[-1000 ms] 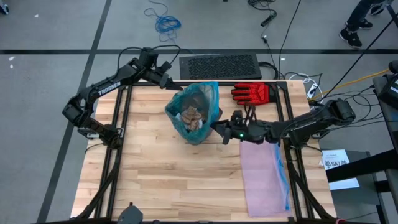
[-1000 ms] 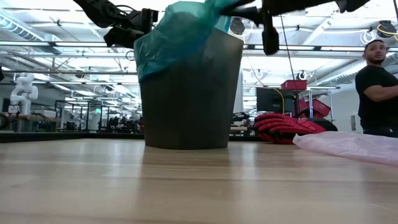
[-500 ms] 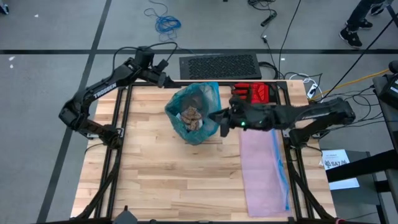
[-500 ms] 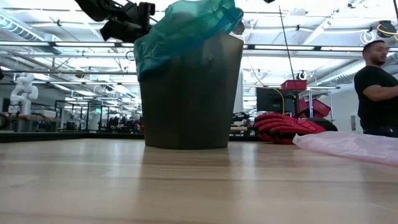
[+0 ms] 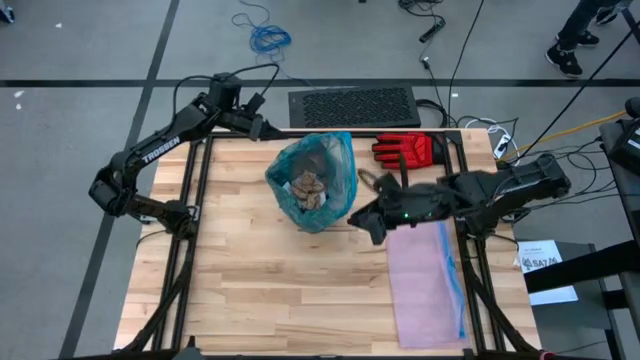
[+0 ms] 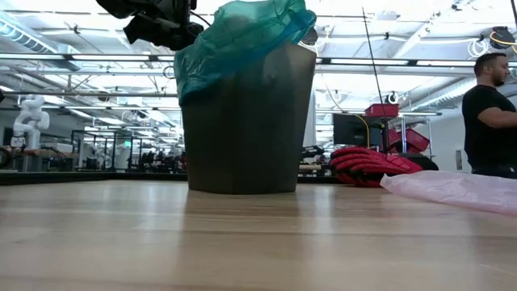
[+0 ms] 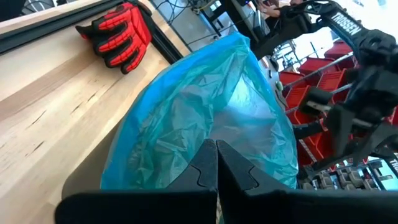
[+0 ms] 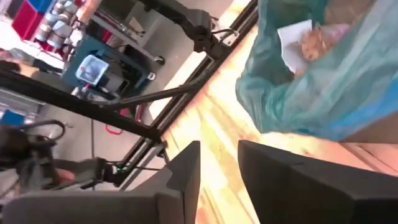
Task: Place trash/remove bag and relplace
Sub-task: Remove the blue trash bag from the trash bin
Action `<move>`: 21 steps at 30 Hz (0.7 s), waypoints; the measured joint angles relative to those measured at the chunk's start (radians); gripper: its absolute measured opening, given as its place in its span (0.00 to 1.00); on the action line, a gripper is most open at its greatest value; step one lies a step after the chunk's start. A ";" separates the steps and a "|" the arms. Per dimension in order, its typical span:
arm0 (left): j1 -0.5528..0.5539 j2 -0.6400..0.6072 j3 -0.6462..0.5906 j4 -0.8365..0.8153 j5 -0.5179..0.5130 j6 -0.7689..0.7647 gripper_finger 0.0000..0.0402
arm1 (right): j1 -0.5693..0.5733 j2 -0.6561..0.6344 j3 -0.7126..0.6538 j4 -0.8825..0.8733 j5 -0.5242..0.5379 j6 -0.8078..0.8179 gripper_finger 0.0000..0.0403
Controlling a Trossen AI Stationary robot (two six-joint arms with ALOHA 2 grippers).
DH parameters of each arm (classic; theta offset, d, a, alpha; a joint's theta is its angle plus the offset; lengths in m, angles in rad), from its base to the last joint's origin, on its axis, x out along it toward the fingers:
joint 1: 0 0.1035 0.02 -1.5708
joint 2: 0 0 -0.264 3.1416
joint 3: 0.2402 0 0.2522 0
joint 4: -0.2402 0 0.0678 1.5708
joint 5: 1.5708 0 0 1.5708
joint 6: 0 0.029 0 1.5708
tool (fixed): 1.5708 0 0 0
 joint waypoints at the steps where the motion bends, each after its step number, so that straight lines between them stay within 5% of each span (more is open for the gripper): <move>1: 0.000 0.000 0.000 0.000 0.000 0.000 0.00 | 0.016 0.000 -0.018 0.007 0.030 0.008 0.25; 9: 0.000 0.000 0.000 0.000 0.000 -0.001 0.00 | 0.130 0.000 -0.241 0.204 0.263 0.115 0.02; 14: 0.000 0.000 0.000 -0.001 0.000 -0.007 0.00 | 0.191 0.000 -0.491 0.659 0.439 0.108 0.01; 21: 0.000 0.000 0.000 -0.001 0.002 -0.007 0.00 | 0.137 0.001 -0.708 1.078 0.460 0.093 0.02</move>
